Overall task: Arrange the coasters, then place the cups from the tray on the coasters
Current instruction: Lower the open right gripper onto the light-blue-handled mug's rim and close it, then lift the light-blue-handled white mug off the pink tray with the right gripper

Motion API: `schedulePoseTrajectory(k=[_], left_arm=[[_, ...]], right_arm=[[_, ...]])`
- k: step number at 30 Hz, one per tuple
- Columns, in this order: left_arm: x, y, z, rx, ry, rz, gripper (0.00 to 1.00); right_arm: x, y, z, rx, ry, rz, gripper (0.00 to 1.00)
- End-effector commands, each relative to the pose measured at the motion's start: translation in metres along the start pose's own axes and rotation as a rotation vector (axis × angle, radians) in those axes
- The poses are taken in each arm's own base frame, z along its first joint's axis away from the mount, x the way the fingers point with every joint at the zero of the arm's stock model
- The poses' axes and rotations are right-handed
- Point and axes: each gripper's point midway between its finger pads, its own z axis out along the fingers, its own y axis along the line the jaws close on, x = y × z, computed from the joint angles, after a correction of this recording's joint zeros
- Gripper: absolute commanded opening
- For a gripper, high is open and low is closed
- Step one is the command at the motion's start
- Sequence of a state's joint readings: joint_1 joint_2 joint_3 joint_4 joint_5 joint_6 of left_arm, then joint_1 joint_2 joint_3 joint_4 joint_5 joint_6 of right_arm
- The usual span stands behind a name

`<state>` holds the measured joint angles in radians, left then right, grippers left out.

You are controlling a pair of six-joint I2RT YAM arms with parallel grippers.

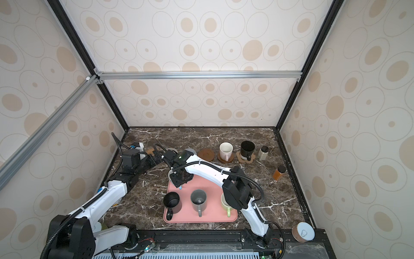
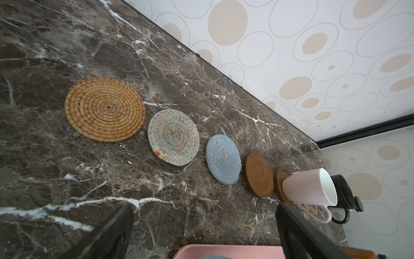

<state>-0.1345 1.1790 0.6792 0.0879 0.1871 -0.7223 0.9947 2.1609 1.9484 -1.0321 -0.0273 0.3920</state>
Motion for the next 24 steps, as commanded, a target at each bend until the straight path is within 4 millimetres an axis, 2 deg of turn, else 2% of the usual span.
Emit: schedulePoseTrajectory(k=[1, 17, 24], left_arm=[[-0.010, 0.009, -0.008, -0.041, -0.038, -0.020, 1.00], [-0.006, 0.037, -0.015, -0.108, -0.030, -0.068, 1.00], [-0.007, 0.039, -0.016, -0.103, -0.035, -0.075, 1.00]], right_arm=[[0.001, -0.005, 0.001, 0.052, 0.003, 0.009, 0.49], [-0.007, -0.002, 0.008, 0.046, -0.004, -0.020, 0.44], [-0.008, -0.003, 0.011, 0.063, -0.002, -0.035, 0.42]])
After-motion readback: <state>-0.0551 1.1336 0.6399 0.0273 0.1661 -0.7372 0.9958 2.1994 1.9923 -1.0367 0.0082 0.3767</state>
